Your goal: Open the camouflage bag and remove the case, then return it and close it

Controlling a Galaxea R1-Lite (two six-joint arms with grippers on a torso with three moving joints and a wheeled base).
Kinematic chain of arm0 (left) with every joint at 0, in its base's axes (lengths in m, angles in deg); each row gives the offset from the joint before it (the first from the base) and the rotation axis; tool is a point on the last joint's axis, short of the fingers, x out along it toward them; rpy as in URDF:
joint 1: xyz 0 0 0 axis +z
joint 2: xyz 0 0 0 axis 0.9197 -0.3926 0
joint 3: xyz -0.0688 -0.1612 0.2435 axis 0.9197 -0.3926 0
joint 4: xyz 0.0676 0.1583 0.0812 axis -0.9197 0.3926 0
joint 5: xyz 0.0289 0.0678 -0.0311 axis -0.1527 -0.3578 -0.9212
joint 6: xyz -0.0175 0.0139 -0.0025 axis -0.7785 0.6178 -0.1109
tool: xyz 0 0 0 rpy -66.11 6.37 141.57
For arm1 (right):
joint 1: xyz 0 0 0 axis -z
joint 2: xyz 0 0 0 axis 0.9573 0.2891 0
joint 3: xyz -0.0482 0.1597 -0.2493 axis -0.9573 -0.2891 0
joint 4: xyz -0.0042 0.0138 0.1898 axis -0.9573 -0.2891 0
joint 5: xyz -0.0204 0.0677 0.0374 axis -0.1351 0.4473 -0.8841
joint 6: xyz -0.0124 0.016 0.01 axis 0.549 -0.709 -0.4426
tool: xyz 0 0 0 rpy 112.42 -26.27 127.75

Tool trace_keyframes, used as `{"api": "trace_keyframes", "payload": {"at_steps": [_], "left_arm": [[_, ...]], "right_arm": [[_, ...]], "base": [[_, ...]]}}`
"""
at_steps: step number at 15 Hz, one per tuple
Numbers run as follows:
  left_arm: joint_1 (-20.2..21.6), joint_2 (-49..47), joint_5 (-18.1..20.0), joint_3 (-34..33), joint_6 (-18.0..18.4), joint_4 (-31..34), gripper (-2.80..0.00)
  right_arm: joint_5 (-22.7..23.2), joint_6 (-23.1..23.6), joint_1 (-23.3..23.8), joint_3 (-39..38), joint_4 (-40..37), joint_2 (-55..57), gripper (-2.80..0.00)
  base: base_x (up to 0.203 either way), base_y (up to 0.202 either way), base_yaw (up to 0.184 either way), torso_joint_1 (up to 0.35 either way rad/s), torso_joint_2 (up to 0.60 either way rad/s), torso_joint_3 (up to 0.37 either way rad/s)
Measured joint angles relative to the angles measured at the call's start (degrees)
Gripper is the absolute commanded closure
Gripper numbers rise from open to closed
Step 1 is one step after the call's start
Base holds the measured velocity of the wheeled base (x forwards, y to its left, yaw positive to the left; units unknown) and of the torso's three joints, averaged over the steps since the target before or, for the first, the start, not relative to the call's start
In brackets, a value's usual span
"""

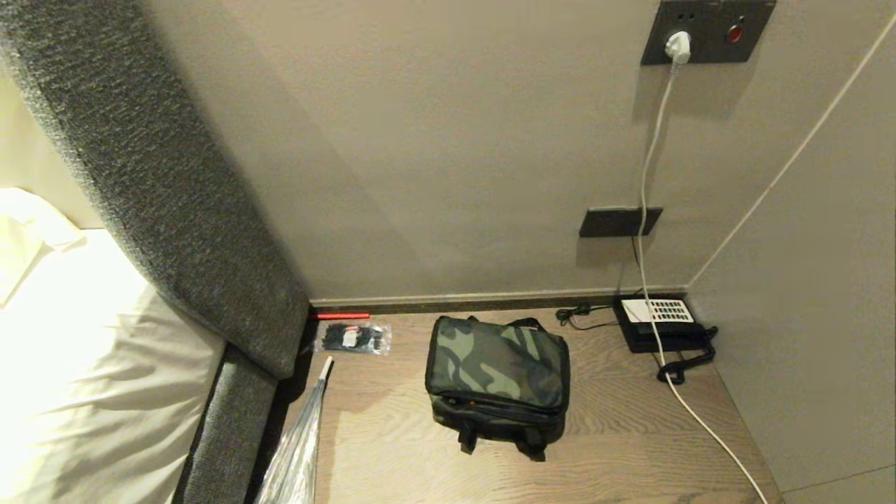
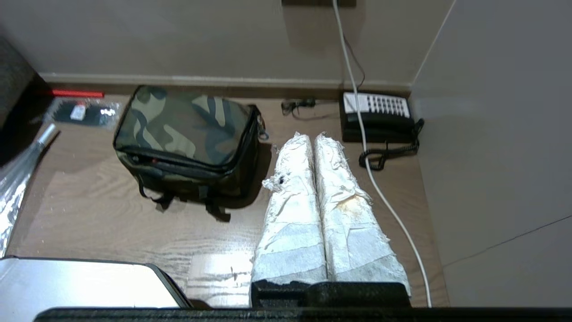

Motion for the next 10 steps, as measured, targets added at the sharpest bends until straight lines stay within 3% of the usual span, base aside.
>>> {"api": "trace_keyframes", "payload": {"at_steps": [10], "left_arm": [[0.0,0.0,0.0,0.0,0.0,0.0,0.00]], "right_arm": [[0.0,-0.1,0.0,0.0,0.0,0.0,0.00]], "base": [[0.000,0.000,0.000,0.001,0.00,0.201]]}}
